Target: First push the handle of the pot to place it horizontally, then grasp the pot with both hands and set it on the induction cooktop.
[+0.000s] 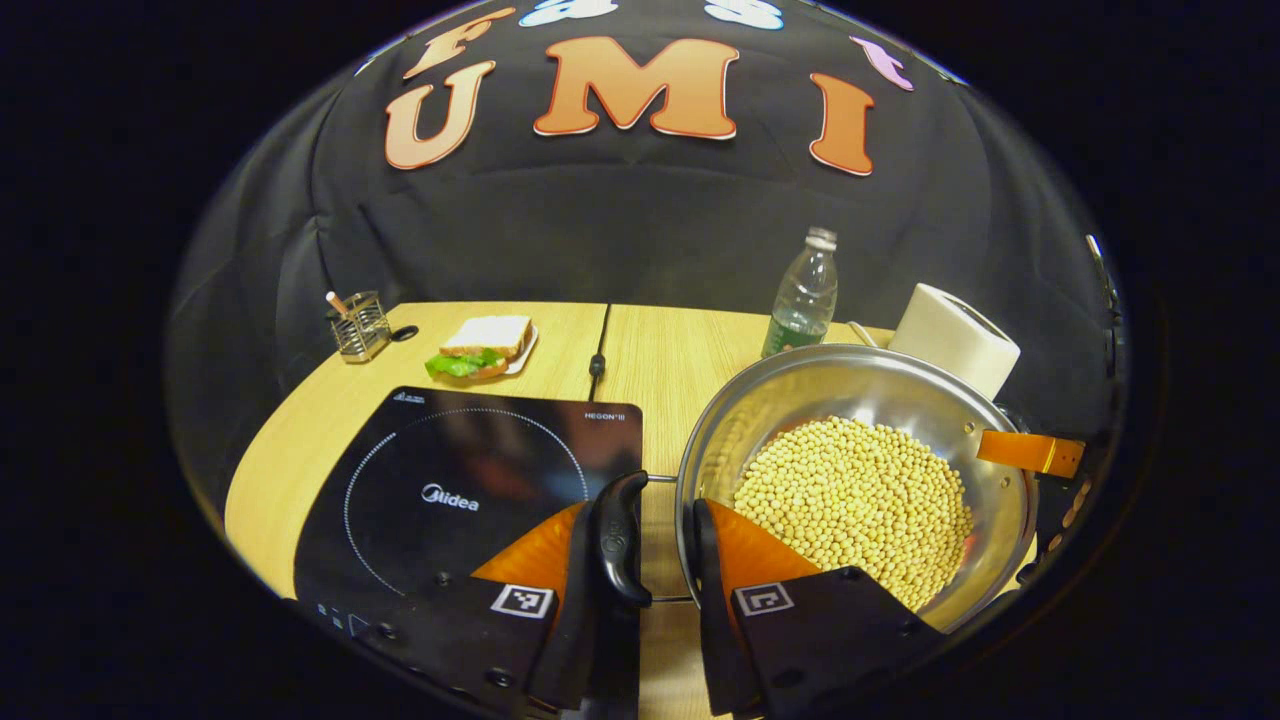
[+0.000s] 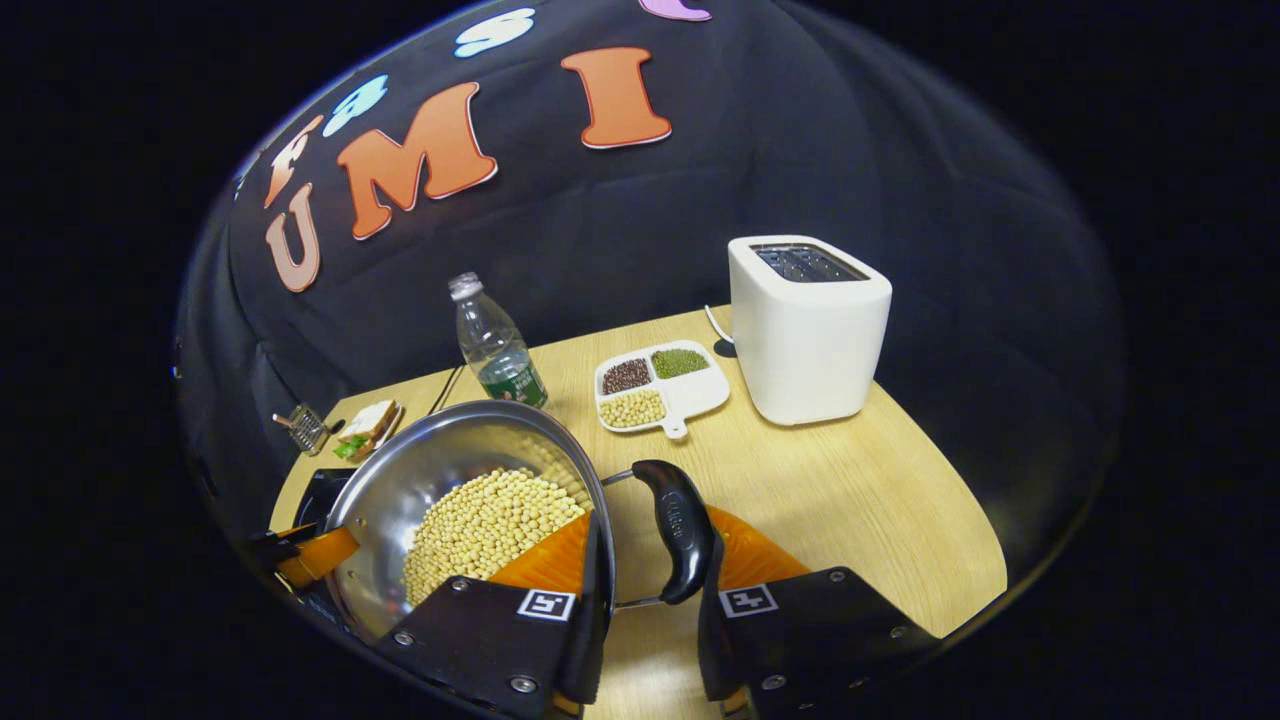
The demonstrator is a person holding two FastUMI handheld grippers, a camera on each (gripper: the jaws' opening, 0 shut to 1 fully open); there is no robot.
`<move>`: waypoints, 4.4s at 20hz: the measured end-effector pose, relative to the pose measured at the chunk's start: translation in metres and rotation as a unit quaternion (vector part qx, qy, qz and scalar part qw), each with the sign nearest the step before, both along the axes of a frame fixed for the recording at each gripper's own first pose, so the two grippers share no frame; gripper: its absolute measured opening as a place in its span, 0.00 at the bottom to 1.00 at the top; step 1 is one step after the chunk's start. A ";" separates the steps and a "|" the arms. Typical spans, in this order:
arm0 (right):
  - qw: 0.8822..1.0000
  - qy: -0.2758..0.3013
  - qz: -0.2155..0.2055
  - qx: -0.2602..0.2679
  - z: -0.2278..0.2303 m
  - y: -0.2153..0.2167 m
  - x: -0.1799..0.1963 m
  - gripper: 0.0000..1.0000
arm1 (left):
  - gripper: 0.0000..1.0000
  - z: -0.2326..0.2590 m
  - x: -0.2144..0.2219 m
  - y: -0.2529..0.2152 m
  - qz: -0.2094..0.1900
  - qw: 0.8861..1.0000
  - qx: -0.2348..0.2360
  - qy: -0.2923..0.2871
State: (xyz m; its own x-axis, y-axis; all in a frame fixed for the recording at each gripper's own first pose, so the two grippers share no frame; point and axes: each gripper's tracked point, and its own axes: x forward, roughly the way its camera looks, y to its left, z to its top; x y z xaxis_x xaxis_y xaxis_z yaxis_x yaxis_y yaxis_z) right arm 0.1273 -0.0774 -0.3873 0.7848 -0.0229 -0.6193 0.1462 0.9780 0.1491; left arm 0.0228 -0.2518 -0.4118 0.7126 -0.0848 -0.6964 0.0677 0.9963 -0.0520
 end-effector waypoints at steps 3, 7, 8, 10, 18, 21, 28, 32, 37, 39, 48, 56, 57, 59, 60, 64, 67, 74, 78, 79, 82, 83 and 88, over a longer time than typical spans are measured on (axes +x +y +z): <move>1.000 -0.019 0.001 0.007 0.027 0.019 -0.003 0.38 | 0.53 0.029 0.007 0.019 0.002 1.000 -0.002 -0.019; 0.999 -0.040 0.013 0.008 0.062 0.052 0.000 0.33 | 0.52 0.068 0.010 0.052 0.009 0.999 0.001 -0.041; 0.999 -0.044 0.017 0.008 0.071 0.061 -0.002 0.38 | 0.52 0.075 0.010 0.062 0.012 0.999 0.000 -0.043; 0.998 -0.052 0.024 0.009 0.082 0.081 -0.002 0.38 | 0.52 0.085 0.012 0.082 0.018 0.999 0.000 -0.046; 0.997 -0.063 0.047 0.021 0.101 0.162 -0.001 0.38 | 0.52 0.109 0.011 0.164 0.045 0.998 0.003 -0.053; 0.996 -0.059 0.057 0.022 0.097 0.191 -0.001 0.38 | 0.54 0.106 0.008 0.195 0.054 0.997 0.003 -0.046; 0.996 -0.037 0.074 0.033 0.067 0.251 0.001 0.33 | 0.49 0.085 0.006 0.254 0.070 0.997 0.013 -0.027; 0.997 -0.023 0.073 0.033 0.046 0.269 0.004 0.38 | 0.49 0.068 0.009 0.272 0.070 0.997 0.014 -0.014; 0.997 -0.004 0.069 0.030 0.021 0.280 0.003 0.38 | 0.49 0.039 0.012 0.285 0.069 0.998 0.006 0.006; 0.997 0.003 0.067 0.028 0.012 0.283 0.004 0.38 | 0.52 0.029 0.014 0.286 0.068 0.998 0.004 0.013; 0.997 0.034 0.066 0.032 -0.021 0.286 0.001 0.39 | 0.54 0.005 0.011 0.289 0.063 0.997 0.006 0.037; 0.995 0.057 0.065 0.040 -0.039 0.288 -0.002 0.46 | 0.50 0.000 0.013 0.291 0.050 0.998 0.024 0.031; 0.995 0.058 0.065 0.039 -0.040 0.286 -0.003 0.48 | 0.54 -0.002 0.013 0.290 0.048 0.998 0.025 0.031; 0.995 0.059 0.064 0.038 -0.040 0.286 -0.003 0.53 | 0.54 -0.002 0.013 0.290 0.042 0.998 0.030 0.028; 0.995 0.060 0.065 0.038 -0.041 0.286 -0.004 0.54 | 0.55 0.000 0.014 0.289 0.041 0.998 0.027 0.025; 0.995 0.032 0.080 0.043 -0.014 0.278 -0.002 0.61 | 0.67 0.024 0.024 0.291 0.049 0.998 0.023 -0.015; 0.996 -0.044 0.075 0.021 0.055 0.252 0.005 0.82 | 0.99 0.086 0.038 0.276 0.032 0.994 0.037 -0.099; 0.978 -0.195 0.055 -0.057 0.234 0.167 -0.016 0.95 | 0.98 0.249 0.054 0.233 0.024 0.970 0.005 -0.242; 0.963 -0.252 0.064 -0.075 0.311 0.138 -0.050 0.95 | 1.00 0.333 0.048 0.254 0.053 0.949 0.009 -0.312; 0.959 -0.265 0.063 -0.079 0.327 0.132 -0.057 0.95 | 0.99 0.349 0.044 0.257 0.062 0.945 0.008 -0.321; 0.951 -0.293 0.055 -0.085 0.365 0.113 -0.080 0.95 | 1.00 0.398 0.027 0.273 0.091 0.935 0.002 -0.344; 0.948 -0.301 0.053 -0.085 0.375 0.106 -0.085 0.95 | 0.99 0.414 0.021 0.277 0.095 0.929 0.005 -0.357; 0.943 -0.320 0.036 -0.085 0.409 0.076 -0.106 0.95 | 0.99 0.474 -0.016 0.296 0.130 0.907 -0.012 -0.400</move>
State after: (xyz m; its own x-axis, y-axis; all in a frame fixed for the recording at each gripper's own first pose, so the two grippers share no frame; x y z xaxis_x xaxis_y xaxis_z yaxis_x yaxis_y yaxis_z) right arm 0.0213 -0.0019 0.0214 0.9999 -0.0125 -0.0109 0.0128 0.9996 0.0247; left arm 0.0072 0.0442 0.0624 0.9873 0.1501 0.0515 -0.1435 0.9832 -0.1127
